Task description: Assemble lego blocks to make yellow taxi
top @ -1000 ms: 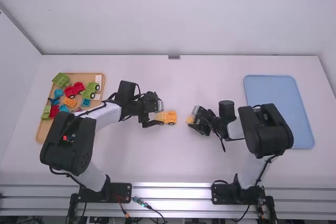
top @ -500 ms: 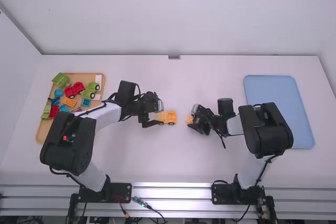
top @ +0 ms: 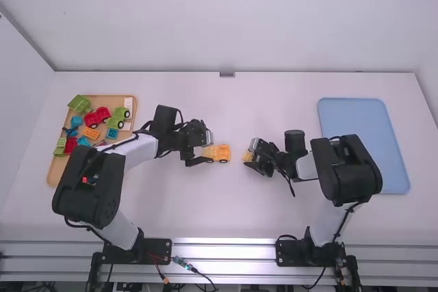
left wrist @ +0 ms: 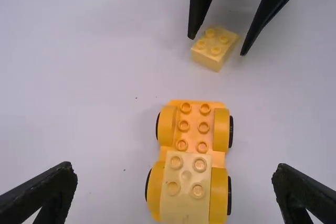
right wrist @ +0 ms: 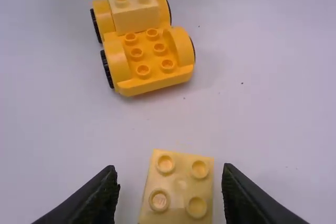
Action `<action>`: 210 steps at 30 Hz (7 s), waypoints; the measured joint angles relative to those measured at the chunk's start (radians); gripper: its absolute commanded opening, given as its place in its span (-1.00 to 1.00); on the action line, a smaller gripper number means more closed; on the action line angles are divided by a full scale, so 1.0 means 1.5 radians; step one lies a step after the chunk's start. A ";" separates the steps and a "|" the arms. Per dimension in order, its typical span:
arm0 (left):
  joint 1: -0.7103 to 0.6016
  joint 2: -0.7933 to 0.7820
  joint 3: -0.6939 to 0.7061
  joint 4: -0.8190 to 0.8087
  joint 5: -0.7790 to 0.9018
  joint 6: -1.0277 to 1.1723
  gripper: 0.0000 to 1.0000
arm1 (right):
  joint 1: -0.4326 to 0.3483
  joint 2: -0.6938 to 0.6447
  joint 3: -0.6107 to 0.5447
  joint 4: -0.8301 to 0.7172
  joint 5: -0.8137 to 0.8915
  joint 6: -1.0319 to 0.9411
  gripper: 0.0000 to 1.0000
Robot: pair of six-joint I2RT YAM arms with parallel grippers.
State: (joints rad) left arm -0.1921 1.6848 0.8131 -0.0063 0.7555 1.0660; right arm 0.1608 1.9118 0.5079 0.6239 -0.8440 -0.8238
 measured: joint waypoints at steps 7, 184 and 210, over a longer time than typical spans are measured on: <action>0.000 0.000 0.000 -0.001 0.000 0.000 0.98 | -0.003 0.007 -0.001 0.007 -0.020 -0.014 0.05; 0.004 0.227 0.012 0.170 0.087 -0.020 0.14 | 0.105 0.040 0.239 -0.281 -0.106 -0.096 -0.80; 0.002 0.226 -0.024 0.267 0.080 -0.066 -0.97 | 0.111 0.042 0.239 -0.279 -0.096 -0.096 -0.81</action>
State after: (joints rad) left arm -0.1898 2.0243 0.7776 0.3935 0.8757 0.9672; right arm 0.3271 1.9747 0.8665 0.2047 -0.9874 -0.9684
